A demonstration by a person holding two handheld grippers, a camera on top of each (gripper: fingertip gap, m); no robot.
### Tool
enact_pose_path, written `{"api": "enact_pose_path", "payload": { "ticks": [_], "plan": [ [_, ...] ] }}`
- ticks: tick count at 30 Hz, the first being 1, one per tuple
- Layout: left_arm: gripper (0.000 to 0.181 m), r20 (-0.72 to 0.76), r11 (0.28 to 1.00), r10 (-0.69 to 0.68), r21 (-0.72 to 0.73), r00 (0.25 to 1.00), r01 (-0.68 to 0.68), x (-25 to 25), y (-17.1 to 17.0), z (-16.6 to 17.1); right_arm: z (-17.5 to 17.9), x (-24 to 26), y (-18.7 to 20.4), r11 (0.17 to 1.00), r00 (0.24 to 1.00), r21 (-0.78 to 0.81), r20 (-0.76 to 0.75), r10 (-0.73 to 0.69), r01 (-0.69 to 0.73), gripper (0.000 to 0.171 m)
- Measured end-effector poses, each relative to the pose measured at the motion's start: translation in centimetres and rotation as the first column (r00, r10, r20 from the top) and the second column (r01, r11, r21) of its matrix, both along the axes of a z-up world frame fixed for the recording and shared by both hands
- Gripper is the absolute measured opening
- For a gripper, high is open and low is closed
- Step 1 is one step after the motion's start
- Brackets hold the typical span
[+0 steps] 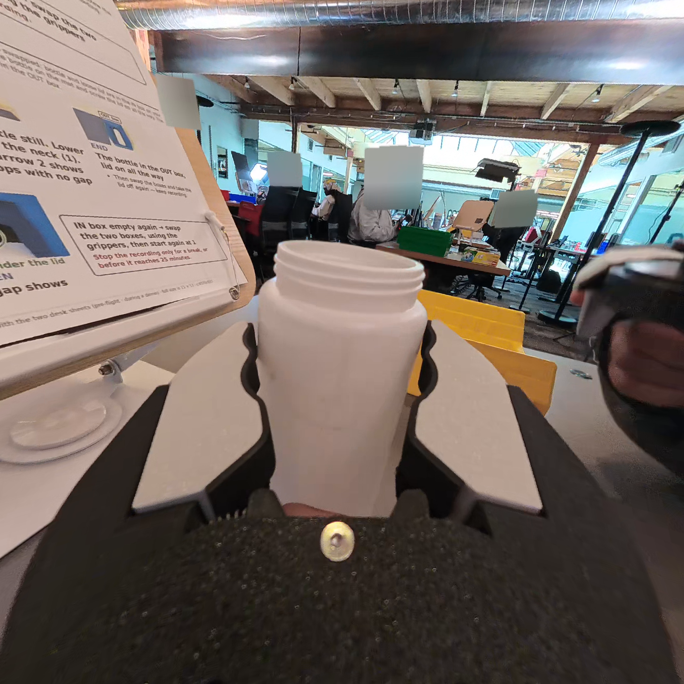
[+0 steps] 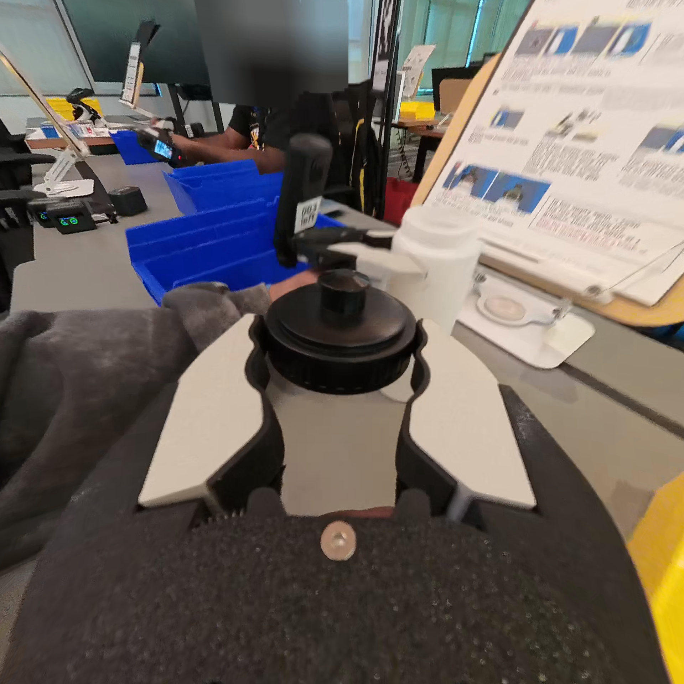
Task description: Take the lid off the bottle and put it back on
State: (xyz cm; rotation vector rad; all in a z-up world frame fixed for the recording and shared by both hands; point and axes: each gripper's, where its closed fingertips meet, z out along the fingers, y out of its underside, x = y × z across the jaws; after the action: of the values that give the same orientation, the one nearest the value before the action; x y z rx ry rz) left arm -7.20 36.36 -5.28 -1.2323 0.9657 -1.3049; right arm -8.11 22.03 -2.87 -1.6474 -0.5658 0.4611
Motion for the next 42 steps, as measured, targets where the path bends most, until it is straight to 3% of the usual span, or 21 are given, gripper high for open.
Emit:
{"api": "enact_pose_path", "payload": {
  "ticks": [5,11,19,25,29,36,42],
  "plan": [
    [0.083,-0.07,0.999,0.032,0.031,0.997,-0.03,0.3,0.5,-0.6,4.1,2.6,1.7,0.999,0.999,0.012,0.013,-0.036,0.036,0.076],
    [0.089,-0.096,0.998,0.054,0.031,0.994,-0.052,0.6,0.9,-1.1,3.9,3.1,4.3,0.998,0.999,-0.064,0.039,-0.025,0.028,0.076],
    [0.111,-0.174,0.998,0.055,0.013,0.983,-0.054,1.6,1.6,-1.7,4.9,3.7,6.0,0.987,0.988,-0.153,0.132,0.076,-0.056,0.075],
    [0.094,-0.182,0.999,-0.001,0.046,0.983,0.009,2.9,1.0,-1.8,5.5,4.3,6.4,0.979,0.971,-0.18,0.201,0.13,-0.094,0.076],
    [0.093,-0.151,0.996,-0.07,0.038,0.986,0.077,2.6,0.2,-1.7,4.5,3.2,7.4,0.967,0.958,-0.178,0.19,0.214,-0.181,0.076],
    [0.093,-0.142,0.986,-0.154,0.04,0.978,0.161,2.4,-1.3,-1.7,5.5,0.3,10.3,0.907,0.908,-0.051,-0.041,0.417,-0.419,0.076],
    [0.093,-0.146,0.976,-0.209,0.035,0.967,0.216,2.0,-2.1,-1.8,3.1,-1.0,12.4,0.849,0.851,-0.057,-0.017,0.526,-0.526,0.076]
  ]
}}
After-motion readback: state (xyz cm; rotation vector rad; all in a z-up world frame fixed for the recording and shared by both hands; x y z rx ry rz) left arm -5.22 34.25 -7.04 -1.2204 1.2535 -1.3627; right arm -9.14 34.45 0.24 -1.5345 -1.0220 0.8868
